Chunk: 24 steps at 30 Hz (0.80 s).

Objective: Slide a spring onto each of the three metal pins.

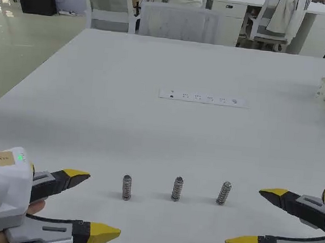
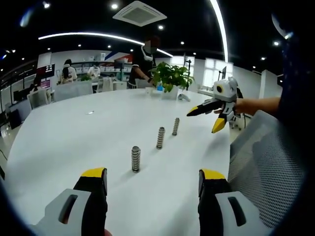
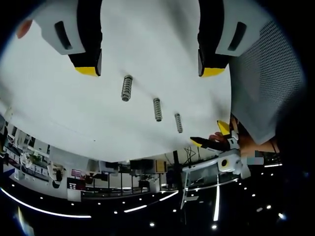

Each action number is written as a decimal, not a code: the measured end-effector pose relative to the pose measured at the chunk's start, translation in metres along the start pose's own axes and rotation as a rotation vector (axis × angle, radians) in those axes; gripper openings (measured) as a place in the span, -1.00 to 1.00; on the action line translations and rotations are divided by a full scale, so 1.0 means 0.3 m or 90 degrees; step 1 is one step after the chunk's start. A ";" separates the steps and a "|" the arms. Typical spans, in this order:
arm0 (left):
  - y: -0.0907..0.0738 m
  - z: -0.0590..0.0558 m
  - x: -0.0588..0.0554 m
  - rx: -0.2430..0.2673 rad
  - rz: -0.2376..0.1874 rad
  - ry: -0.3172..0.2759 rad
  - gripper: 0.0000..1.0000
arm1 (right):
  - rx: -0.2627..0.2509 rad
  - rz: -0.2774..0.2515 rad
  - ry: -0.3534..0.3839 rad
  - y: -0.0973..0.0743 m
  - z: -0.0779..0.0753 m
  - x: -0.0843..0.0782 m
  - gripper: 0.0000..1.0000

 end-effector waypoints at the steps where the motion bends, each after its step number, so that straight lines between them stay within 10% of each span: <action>1: 0.000 0.000 -0.001 0.000 0.001 -0.001 0.44 | 0.000 0.001 0.001 0.000 0.001 -0.003 0.61; 24: 0.003 -0.001 -0.035 0.004 0.002 -0.013 0.46 | -0.009 0.000 0.003 -0.010 0.000 -0.006 0.62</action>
Point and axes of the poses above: the centre of the closed fingertips' face, and the gripper's own axes: y roughly forward along the fingers, z roughly to its left, x roughly out of its top, the point moved 6 cm from there along -y, roughly backward along the fingers, and after that the axes turned 11 degrees about -z, right-handed, at the moved point
